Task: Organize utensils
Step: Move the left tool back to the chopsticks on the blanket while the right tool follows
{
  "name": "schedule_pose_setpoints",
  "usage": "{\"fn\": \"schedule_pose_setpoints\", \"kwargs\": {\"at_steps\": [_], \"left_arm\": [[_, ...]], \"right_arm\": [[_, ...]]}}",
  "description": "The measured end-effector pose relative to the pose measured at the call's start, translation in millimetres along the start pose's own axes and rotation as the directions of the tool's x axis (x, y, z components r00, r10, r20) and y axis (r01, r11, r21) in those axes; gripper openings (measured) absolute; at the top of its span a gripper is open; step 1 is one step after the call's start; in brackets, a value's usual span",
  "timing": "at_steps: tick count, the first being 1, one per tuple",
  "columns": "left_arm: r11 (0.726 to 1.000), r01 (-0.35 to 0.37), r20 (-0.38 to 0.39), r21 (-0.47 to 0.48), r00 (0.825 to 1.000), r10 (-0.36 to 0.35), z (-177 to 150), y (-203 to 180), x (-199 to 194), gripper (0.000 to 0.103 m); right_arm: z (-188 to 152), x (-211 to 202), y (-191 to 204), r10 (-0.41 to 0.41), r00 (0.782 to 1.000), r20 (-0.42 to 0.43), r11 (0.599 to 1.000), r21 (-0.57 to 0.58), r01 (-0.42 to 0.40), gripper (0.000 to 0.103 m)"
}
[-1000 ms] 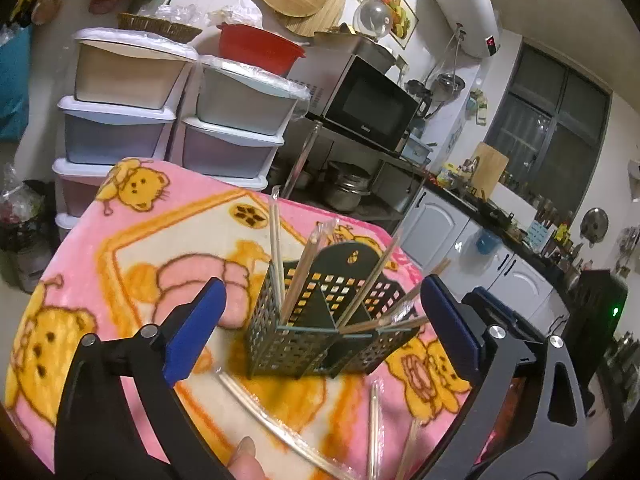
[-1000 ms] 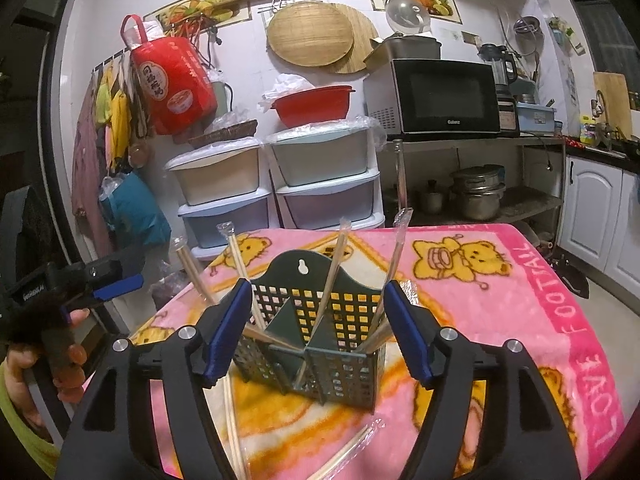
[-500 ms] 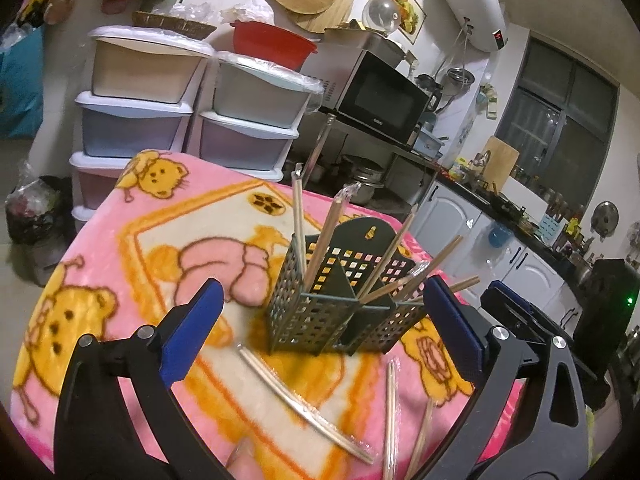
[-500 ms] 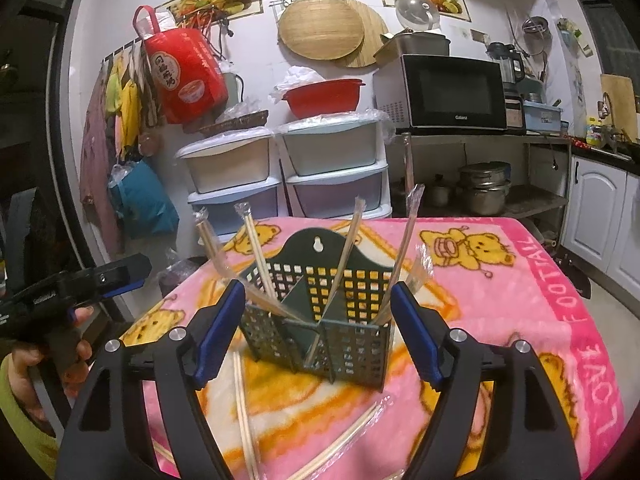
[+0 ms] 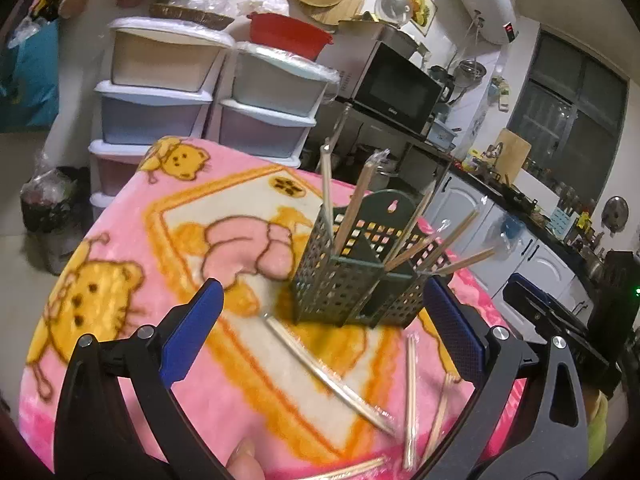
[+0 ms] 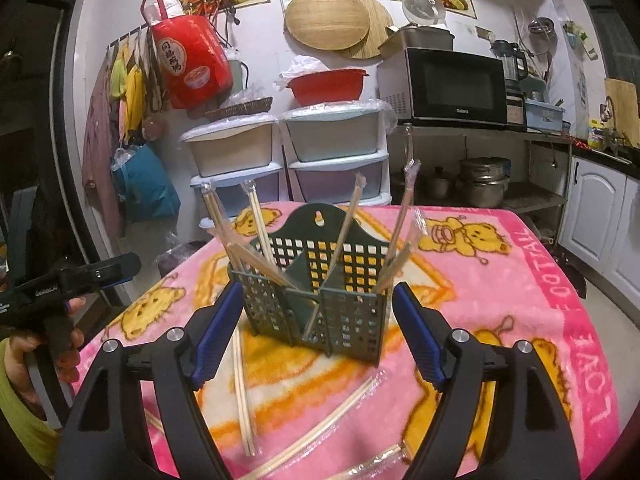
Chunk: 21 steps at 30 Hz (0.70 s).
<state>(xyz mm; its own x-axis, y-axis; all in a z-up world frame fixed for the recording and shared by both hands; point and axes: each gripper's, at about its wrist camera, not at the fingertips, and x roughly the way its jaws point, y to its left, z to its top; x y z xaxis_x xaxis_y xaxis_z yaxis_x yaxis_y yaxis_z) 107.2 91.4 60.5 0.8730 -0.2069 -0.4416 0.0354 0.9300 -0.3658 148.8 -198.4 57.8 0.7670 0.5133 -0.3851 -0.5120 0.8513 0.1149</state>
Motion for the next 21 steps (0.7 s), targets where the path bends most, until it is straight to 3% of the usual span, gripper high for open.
{"fn": "schedule_pose_setpoints", "kwargs": {"at_steps": [10, 21], "left_arm": [[0.999, -0.031, -0.045, -0.012, 0.999, 0.030, -22.7, 11.5, -11.0, 0.092], [0.998, -0.064, -0.148, -0.023, 0.987, 0.060, -65.7, 21.0, -12.1, 0.092]], "right_arm": [[-19.3, 4.8, -2.8, -0.004, 0.998, -0.069, 1.000, 0.004, 0.004, 0.074], [-31.8, 9.2, 0.0, 0.005, 0.994, -0.108, 1.000, 0.000, -0.005, 0.074]]}}
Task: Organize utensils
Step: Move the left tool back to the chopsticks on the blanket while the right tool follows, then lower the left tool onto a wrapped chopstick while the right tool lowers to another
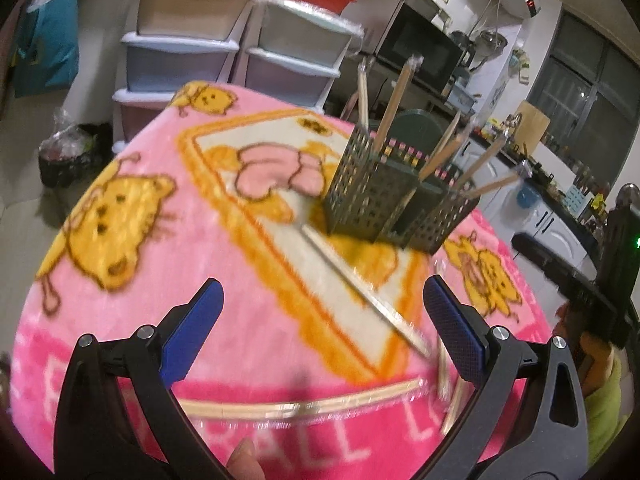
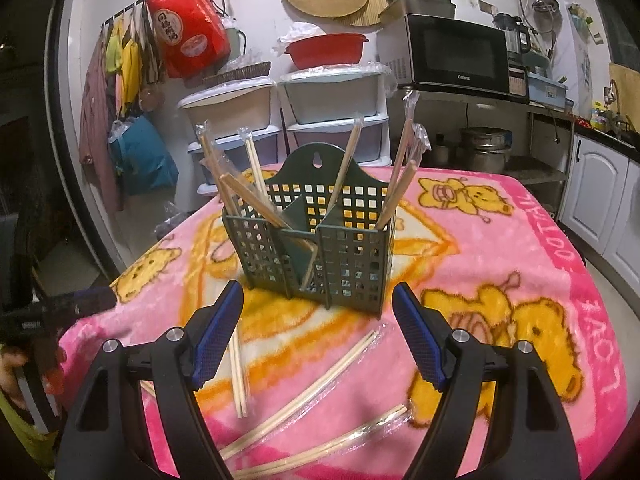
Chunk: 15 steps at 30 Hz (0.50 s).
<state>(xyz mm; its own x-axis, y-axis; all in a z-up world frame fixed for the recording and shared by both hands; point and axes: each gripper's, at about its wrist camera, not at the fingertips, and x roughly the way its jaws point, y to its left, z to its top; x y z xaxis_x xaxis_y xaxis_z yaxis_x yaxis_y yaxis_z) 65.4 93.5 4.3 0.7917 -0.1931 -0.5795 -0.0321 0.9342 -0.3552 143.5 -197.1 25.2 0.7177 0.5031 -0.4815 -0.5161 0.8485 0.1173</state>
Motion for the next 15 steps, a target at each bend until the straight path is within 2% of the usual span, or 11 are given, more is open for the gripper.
{"fn": "schedule_pose_setpoints", "kwargs": {"at_steps": [8, 15], "left_arm": [[0.999, -0.022, -0.047, -0.025, 0.999, 0.020, -31.3, 4.9, 0.1, 0.092], [0.994, -0.095, -0.073, -0.054, 0.993, 0.091, -43.3, 23.6, -8.0, 0.092]], "right_arm": [[-8.8, 7.6, 0.5, 0.001, 0.999, -0.036, 1.000, 0.001, -0.001, 0.074], [-15.0, 14.1, 0.9, 0.003, 0.998, -0.067, 1.000, 0.006, -0.003, 0.074]]}}
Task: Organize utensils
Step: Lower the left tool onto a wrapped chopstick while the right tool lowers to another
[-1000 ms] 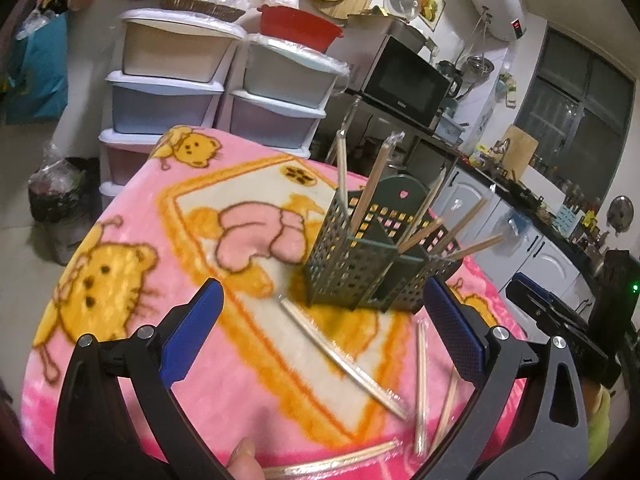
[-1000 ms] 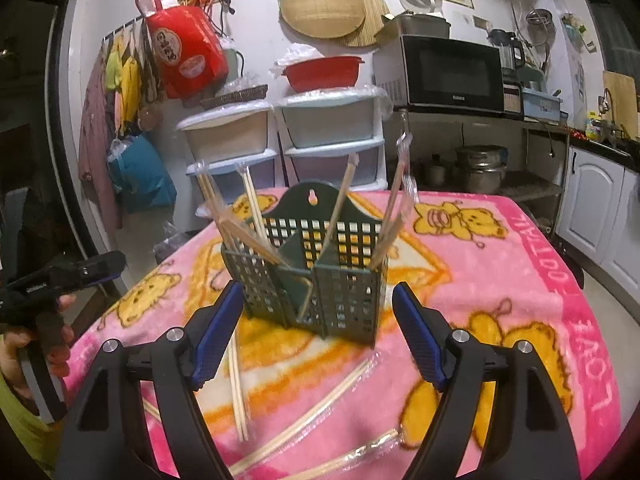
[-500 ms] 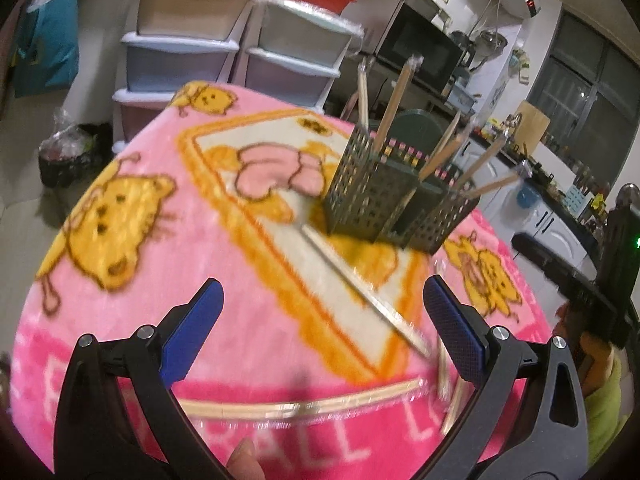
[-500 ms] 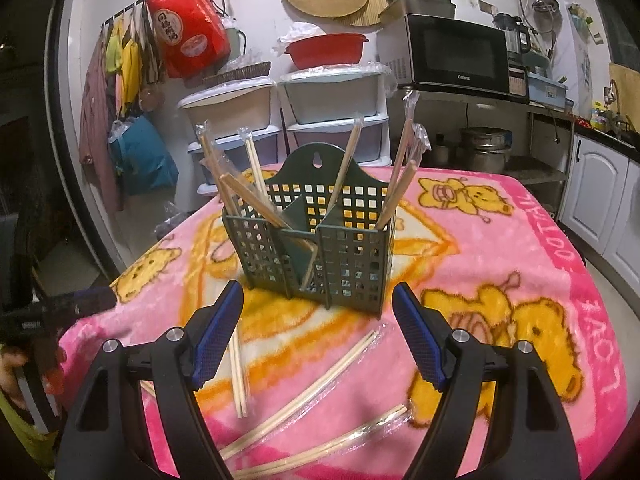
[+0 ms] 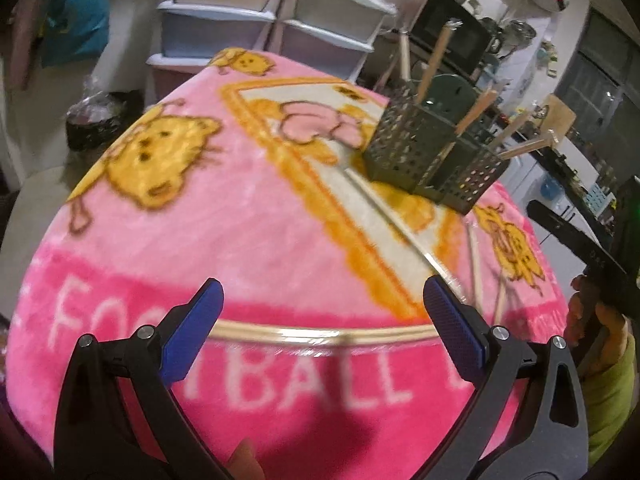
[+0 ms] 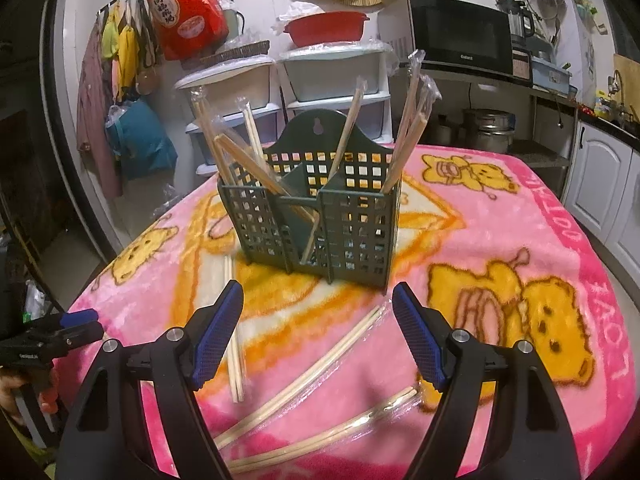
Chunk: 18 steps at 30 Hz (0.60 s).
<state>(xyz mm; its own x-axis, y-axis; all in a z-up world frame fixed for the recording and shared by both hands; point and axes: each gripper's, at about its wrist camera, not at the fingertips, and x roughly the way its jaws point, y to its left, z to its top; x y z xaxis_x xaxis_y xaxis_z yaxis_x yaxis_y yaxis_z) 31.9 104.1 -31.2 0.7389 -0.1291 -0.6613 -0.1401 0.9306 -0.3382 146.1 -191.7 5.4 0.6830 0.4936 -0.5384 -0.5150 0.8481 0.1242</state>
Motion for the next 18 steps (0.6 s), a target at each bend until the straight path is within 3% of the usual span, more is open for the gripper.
{"fn": "schedule_pose_setpoints", "kwargs": {"at_steps": [6, 18], "left_arm": [[0.999, -0.020, -0.042, -0.048, 0.999, 0.018, -17.0, 17.9, 3.0, 0.092], [0.994, -0.031, -0.012, -0.106, 0.999, 0.030, -20.4, 29.8, 2.7, 0.092]], "right_arm": [[-1.6, 4.3, -1.5, -0.001, 1.000, -0.013, 1.000, 0.009, 0.001, 0.074], [-3.4, 7.8, -1.7, -0.002, 1.000, -0.025, 1.000, 0.016, 0.003, 0.074]]}}
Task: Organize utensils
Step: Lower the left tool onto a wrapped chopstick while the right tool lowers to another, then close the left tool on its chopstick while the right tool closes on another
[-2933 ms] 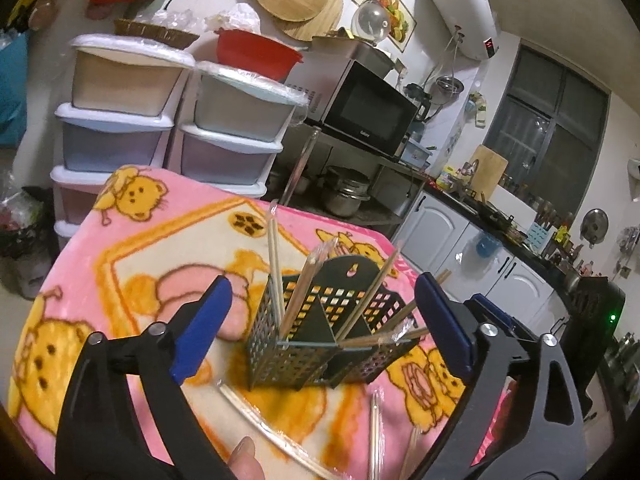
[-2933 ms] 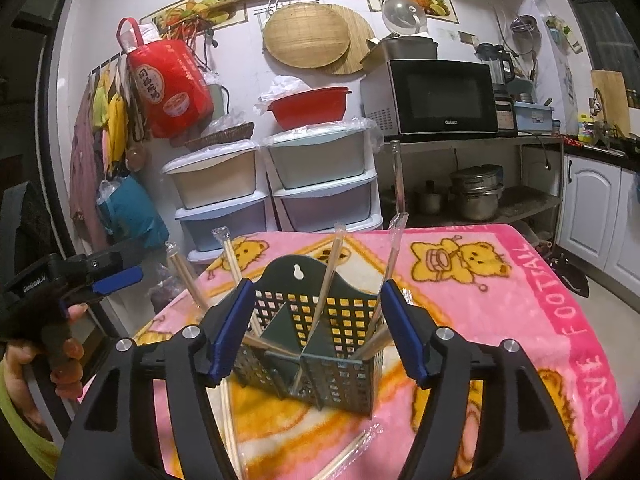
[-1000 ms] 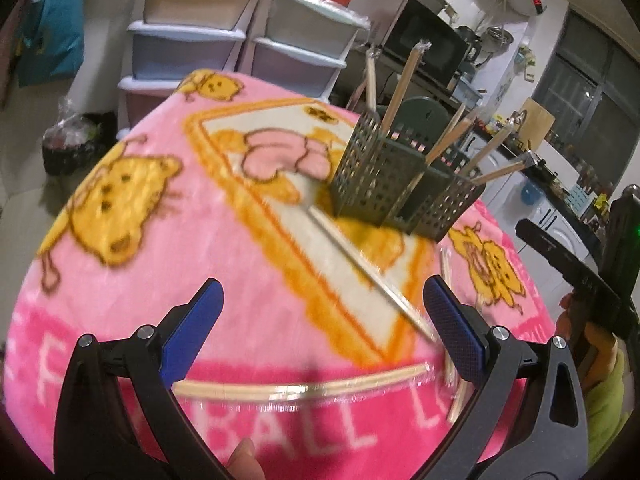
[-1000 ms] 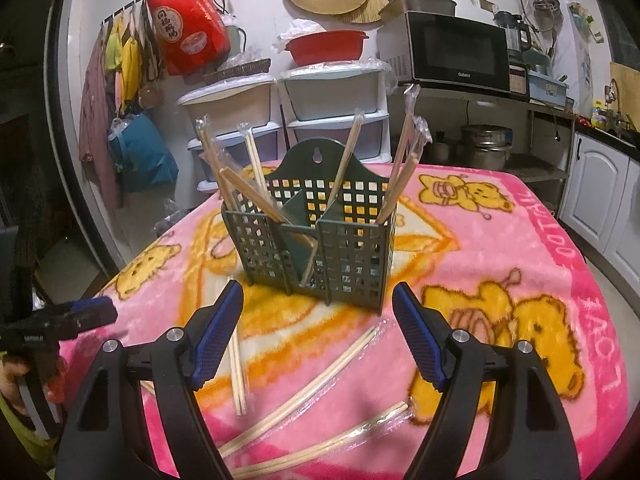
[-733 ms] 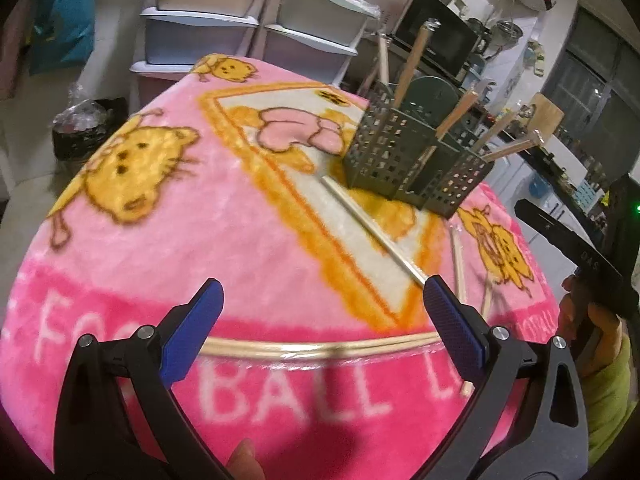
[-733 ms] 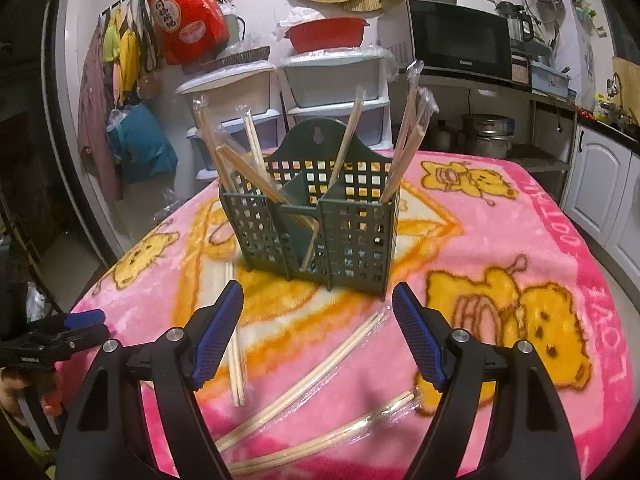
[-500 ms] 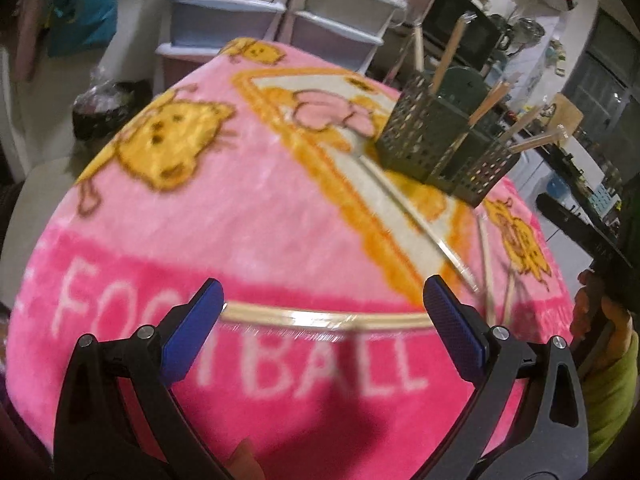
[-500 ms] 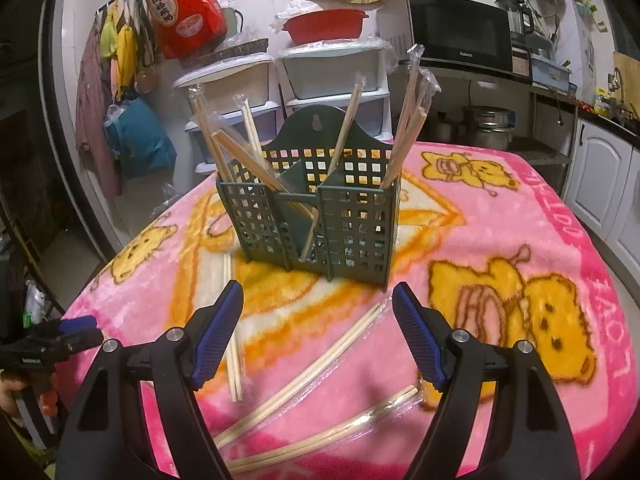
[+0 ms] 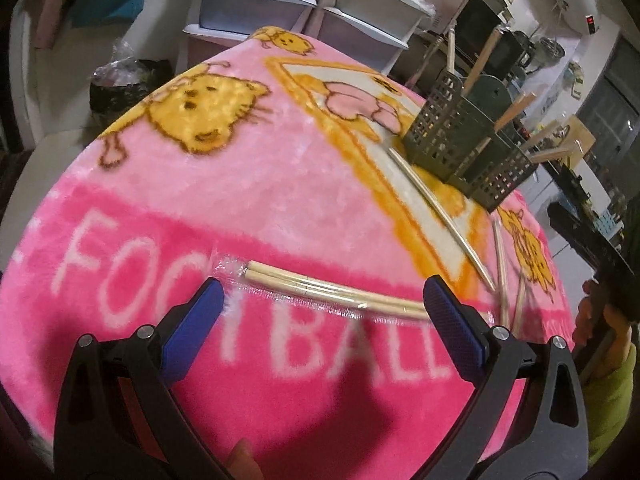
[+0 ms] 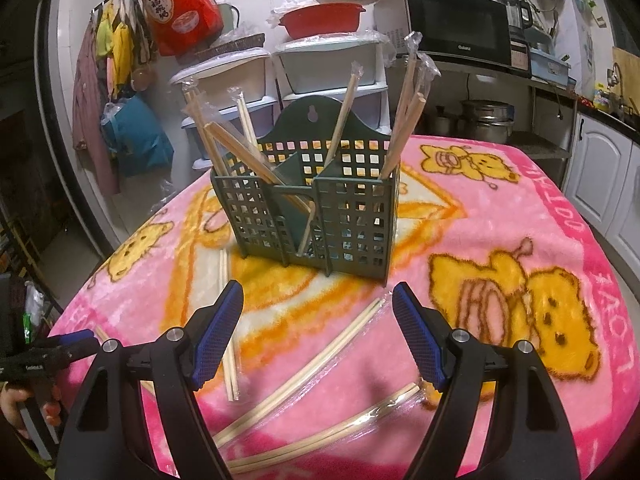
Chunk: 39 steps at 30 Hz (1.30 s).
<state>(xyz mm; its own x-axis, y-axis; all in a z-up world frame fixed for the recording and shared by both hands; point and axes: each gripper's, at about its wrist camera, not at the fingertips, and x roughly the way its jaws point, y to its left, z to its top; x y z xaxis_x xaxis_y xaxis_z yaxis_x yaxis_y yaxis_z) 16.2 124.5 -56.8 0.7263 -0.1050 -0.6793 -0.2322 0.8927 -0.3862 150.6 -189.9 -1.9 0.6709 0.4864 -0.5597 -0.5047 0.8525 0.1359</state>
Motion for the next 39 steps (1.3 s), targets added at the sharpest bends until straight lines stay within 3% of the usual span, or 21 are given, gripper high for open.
{"fn": "schedule_pose_setpoints", "kwargs": {"at_steps": [5, 10, 15, 17, 19, 26, 29, 32, 35, 39], "left_arm": [[1.000, -0.022, 0.016, 0.014, 1.000, 0.022, 4.6, -2.9, 8.2, 0.087], [0.999, -0.052, 0.027, -0.012, 0.998, 0.052, 19.9, 1.6, 18.7, 0.066], [0.998, -0.058, 0.000, -0.035, 0.998, 0.058, 37.5, 2.8, 31.1, 0.065], [0.997, -0.060, -0.007, -0.044, 0.998, 0.060, 43.6, 3.5, 35.1, 0.063], [0.996, -0.074, -0.007, -0.050, 0.997, 0.073, 49.1, 5.3, 40.2, 0.054], [0.995, -0.090, -0.012, -0.044, 0.996, 0.089, 61.9, 4.1, 51.5, 0.049], [0.994, -0.099, -0.015, -0.047, 0.995, 0.099, 66.3, 5.4, 55.8, 0.038], [0.992, -0.111, -0.016, -0.054, 0.994, 0.110, 69.1, 7.8, 58.8, 0.028], [0.991, -0.115, -0.018, -0.065, 0.993, 0.114, 72.6, 11.9, 60.8, 0.019], [0.991, -0.105, -0.022, -0.079, 0.994, 0.103, 76.8, 16.7, 63.3, 0.010]], "right_arm": [[-0.9, 5.3, -4.5, -0.004, 1.000, -0.022, 1.000, 0.017, 0.005, 0.074], [-2.6, 21.6, -14.8, -0.011, 0.996, -0.087, 0.999, 0.049, 0.015, 0.074], [-3.3, 44.6, -24.7, -0.019, 0.986, -0.167, 0.997, 0.072, 0.031, 0.074], [-2.9, 55.5, -29.9, -0.014, 0.981, -0.194, 0.995, 0.095, 0.033, 0.069], [-2.2, 67.7, -36.7, -0.008, 0.975, -0.221, 0.990, 0.133, 0.038, 0.065], [-0.9, 95.6, -59.3, -0.001, 0.962, -0.273, 0.969, 0.238, 0.068, 0.042], [0.1, 100.9, -62.4, -0.013, 0.961, -0.276, 0.965, 0.247, 0.084, 0.033], [-0.8, 102.7, -65.0, -0.022, 0.963, -0.270, 0.966, 0.244, 0.091, 0.017], [-1.7, 100.7, -68.0, -0.018, 0.966, -0.256, 0.964, 0.252, 0.084, 0.010], [0.4, 93.2, -66.6, 0.009, 0.975, -0.223, 0.963, 0.265, 0.052, 0.009]]}}
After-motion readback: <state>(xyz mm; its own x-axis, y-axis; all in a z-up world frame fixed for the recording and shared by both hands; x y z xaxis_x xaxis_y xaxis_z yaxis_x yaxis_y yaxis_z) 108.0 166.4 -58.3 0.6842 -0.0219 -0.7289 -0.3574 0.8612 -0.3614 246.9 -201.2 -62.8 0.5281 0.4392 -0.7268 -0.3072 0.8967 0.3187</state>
